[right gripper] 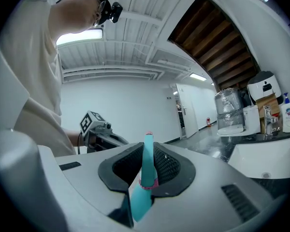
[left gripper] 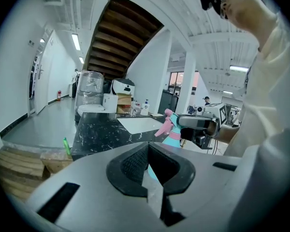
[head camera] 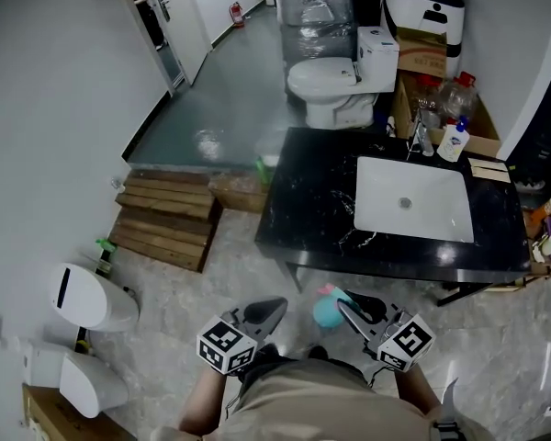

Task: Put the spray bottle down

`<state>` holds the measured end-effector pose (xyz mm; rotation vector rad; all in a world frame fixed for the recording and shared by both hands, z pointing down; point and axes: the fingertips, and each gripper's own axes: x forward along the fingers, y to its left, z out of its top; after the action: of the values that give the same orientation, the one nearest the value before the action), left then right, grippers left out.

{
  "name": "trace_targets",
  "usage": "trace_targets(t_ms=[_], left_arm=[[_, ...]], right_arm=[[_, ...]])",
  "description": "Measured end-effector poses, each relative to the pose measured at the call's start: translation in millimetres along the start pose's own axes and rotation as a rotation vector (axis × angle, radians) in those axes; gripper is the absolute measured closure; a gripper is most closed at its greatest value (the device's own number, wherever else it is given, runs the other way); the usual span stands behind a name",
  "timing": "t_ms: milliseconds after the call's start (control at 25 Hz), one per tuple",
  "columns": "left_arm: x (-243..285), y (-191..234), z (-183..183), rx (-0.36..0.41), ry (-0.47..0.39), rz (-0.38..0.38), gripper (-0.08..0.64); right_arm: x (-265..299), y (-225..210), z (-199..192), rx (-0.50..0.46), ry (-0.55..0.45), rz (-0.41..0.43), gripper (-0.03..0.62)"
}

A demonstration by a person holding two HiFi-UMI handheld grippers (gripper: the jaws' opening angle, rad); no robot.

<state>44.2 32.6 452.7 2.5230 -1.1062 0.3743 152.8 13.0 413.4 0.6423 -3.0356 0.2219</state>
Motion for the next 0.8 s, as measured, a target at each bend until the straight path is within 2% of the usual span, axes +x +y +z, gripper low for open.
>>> trace_targets(t_ms=[400,800], left_arm=[[10,14,14,0.032,-0.015,0.000,0.549],[32,36,23,0.031,-0.014,-0.066,0.549]], right_arm=[[8,-20,10,-0.023,-0.033,-0.021,0.520],[18,-47,18,-0.044,-0.011,-0.097,0.520]])
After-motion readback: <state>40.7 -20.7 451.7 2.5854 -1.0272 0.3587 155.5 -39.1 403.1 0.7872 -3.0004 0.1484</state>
